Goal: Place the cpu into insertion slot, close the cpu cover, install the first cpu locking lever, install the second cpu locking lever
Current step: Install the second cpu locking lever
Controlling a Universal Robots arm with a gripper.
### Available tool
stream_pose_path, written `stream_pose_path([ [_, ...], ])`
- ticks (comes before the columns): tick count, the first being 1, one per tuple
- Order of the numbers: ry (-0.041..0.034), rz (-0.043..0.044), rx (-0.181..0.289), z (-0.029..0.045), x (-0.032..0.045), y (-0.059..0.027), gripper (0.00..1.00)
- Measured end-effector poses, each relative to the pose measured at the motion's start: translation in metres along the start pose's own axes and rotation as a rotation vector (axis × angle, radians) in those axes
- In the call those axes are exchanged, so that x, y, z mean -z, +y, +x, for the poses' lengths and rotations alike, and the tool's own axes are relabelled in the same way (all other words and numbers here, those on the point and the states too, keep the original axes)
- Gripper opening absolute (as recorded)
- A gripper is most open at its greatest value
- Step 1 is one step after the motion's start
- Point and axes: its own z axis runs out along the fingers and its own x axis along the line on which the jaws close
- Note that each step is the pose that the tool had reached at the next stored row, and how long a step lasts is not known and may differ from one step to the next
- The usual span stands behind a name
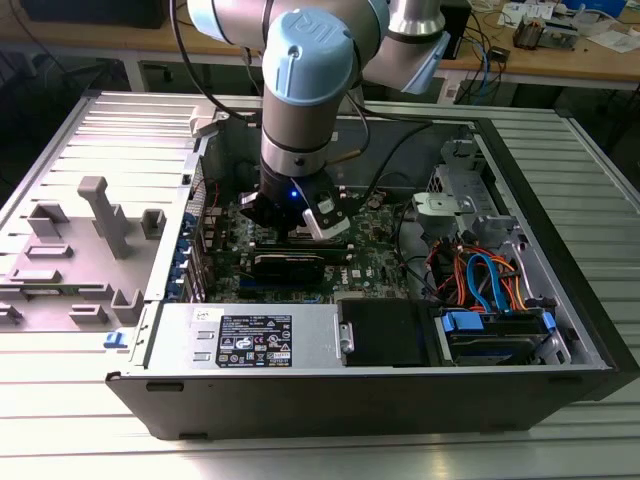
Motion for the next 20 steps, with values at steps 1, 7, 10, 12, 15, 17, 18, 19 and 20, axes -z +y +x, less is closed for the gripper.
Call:
stream_pose_path([
  [1,-0.0004,-0.001,0.0,0.0,-0.0001,-0.0001,0.11],
  [7,-0.0041,-0.0094,0.001,0.0006,-0.001,-0.0009,0.11],
  [10,-0.0038,-0.0098,0.001,0.0007,-0.0016,-0.0013,0.11],
  [12,-0.0041,-0.0123,0.002,0.0008,-0.0022,-0.0013,0.11],
  [15,-0.0054,-0.0227,0.002,0.0009,-0.0036,-0.0015,0.11],
  [17,-0.0055,-0.0236,0.003,0.0009,-0.004,-0.0016,0.11],
  [18,-0.0054,-0.0237,0.003,0.0009,-0.0042,-0.0017,0.11],
  [19,-0.0053,-0.0237,0.003,0.001,-0.0044,-0.0018,0.11],
  [20,-0.0052,-0.0236,0.003,0.001,-0.0046,-0.0019,0.11],
])
